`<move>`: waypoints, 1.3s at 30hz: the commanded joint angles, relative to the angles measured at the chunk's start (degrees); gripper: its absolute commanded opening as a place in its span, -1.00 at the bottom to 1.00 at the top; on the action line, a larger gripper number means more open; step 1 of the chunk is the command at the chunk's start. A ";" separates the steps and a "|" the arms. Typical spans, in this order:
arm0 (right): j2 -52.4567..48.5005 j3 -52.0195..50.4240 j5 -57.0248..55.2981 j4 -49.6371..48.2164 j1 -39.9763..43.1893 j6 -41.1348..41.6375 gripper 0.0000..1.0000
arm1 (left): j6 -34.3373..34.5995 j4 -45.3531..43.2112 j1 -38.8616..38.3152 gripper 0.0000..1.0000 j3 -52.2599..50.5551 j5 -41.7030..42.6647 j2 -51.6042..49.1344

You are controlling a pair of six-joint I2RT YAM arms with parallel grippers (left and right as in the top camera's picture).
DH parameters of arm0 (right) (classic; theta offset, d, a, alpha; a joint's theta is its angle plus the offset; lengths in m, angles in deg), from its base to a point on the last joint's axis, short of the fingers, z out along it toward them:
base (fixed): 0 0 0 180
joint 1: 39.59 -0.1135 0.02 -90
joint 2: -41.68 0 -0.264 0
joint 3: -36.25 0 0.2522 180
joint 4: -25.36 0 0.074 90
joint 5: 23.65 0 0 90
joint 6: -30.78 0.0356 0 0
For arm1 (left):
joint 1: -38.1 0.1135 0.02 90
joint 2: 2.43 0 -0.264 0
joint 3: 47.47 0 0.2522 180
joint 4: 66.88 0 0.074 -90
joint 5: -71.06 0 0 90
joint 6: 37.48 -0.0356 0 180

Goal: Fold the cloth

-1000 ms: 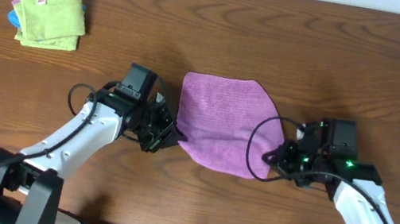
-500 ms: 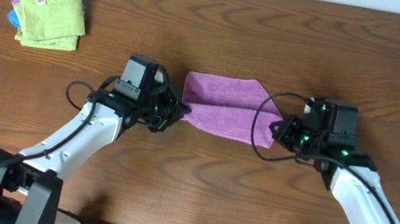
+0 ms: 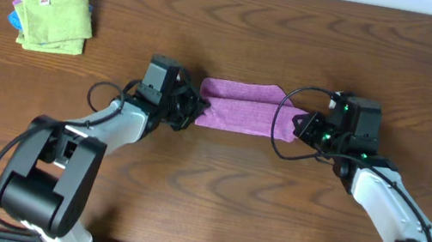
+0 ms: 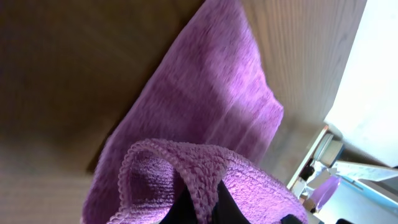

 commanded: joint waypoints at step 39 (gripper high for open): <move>-13.29 1.14 -7.37 -17.51 -0.09 1.03 0.07 | -5.60 1.09 3.52 -0.21 13.07 -8.81 -10.73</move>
